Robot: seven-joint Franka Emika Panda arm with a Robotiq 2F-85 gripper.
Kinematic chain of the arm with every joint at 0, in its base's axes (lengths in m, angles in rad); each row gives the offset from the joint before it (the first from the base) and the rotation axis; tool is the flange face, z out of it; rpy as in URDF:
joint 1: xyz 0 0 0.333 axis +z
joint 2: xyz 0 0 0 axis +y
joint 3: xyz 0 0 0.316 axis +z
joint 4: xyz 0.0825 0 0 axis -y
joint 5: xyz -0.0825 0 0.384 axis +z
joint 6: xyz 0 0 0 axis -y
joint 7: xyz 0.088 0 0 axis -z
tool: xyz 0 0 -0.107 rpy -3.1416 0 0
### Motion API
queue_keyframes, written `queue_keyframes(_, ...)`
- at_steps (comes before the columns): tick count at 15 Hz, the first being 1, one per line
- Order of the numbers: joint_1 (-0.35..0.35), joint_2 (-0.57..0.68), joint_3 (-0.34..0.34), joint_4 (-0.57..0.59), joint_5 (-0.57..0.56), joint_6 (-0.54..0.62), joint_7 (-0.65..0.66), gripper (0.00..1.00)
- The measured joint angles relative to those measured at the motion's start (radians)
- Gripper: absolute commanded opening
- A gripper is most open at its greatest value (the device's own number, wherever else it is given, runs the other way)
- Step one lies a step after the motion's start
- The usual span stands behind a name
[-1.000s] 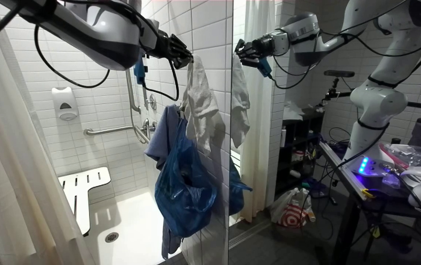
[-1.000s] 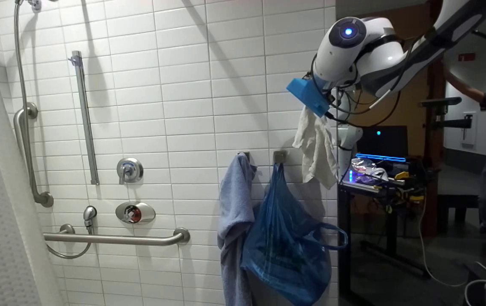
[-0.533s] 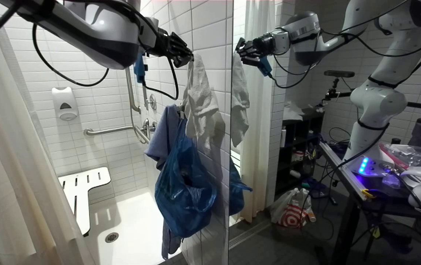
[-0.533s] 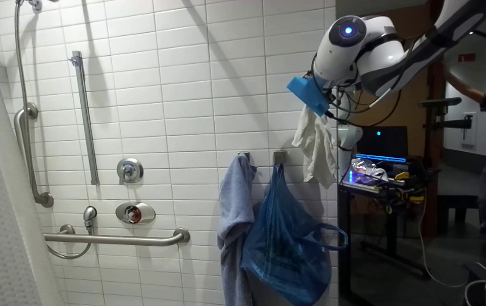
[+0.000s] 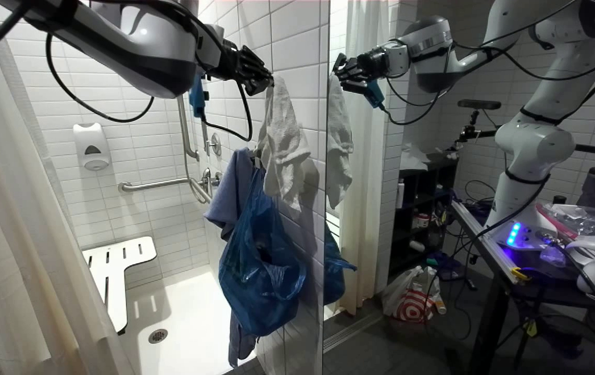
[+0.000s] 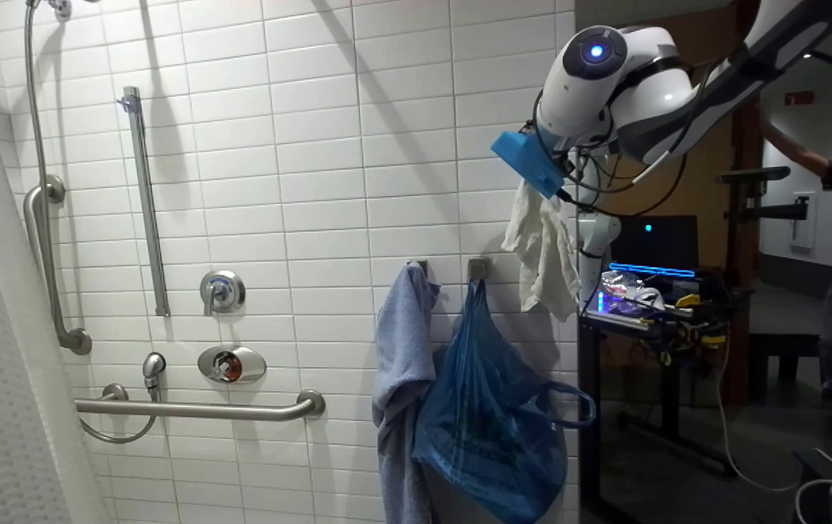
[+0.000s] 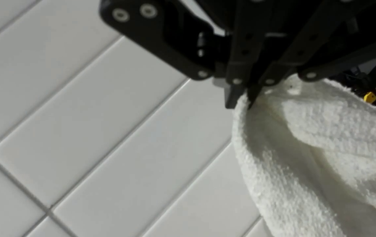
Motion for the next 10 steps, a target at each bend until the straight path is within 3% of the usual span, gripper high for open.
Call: queue_keyframes(10, 0.002, 0.001, -0.001, -0.001, 0.000, -0.001, -0.001, 0.01)
